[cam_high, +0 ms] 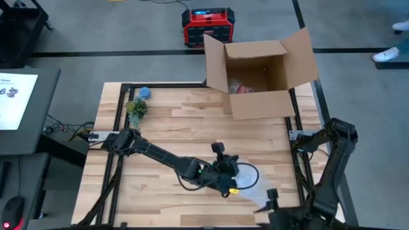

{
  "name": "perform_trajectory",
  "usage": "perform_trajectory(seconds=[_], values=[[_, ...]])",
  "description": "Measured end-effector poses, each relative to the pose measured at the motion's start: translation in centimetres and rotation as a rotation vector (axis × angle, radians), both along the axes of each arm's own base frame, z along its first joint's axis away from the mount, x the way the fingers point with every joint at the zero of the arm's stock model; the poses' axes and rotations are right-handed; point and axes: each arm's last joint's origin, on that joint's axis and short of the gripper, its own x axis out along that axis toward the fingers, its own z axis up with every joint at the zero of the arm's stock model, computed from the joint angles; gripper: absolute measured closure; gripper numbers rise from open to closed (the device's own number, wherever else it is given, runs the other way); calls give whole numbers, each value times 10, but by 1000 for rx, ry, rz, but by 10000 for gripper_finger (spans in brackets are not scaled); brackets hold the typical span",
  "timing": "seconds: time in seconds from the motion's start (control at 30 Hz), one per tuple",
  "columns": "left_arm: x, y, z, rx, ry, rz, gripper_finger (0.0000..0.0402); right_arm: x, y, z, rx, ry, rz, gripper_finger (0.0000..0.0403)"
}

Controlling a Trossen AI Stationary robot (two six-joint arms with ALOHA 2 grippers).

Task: Wrap mug
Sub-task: Wrap the white patterned mug in the bubble wrap

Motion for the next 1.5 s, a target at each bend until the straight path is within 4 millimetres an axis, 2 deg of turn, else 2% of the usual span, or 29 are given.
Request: perform_trajectory(seconds=[0.1,0.27,0.4,0.5,0.63,0.73,0.8,0.9,1.03,1.17,1.37,1.5], values=[[1,1,-3,-66,7,-28,401,10,-19,-7,-20,55,-135,239],[3,1,-33,-120,56,-26,401,14,-47,-30,-53,152,-337,259],[7,1,-52,-150,60,9,401,12,-62,-57,-54,242,-430,280],[7,4,-55,-174,57,34,401,11,-72,-78,-39,299,-479,288],[-1,10,-43,-177,101,46,391,8,-82,-99,-31,341,-516,294],[-15,12,-17,-185,97,37,370,7,-83,-102,-24,353,-528,295],[-26,10,2,-203,89,25,357,7,-83,-100,-17,350,-527,295],[-40,3,21,-247,84,-21,346,9,-80,-95,-2,342,-518,295],[-47,-14,31,-327,95,-154,345,13,-74,-84,2,334,-476,295],[-36,-19,7,-352,118,-129,354,16,-70,-70,-7,331,-443,295],[-8,8,-50,-357,178,42,379,17,-69,-47,-36,343,-442,295],[-1,21,-78,-369,237,122,398,14,-77,-47,-100,397,-467,295]])
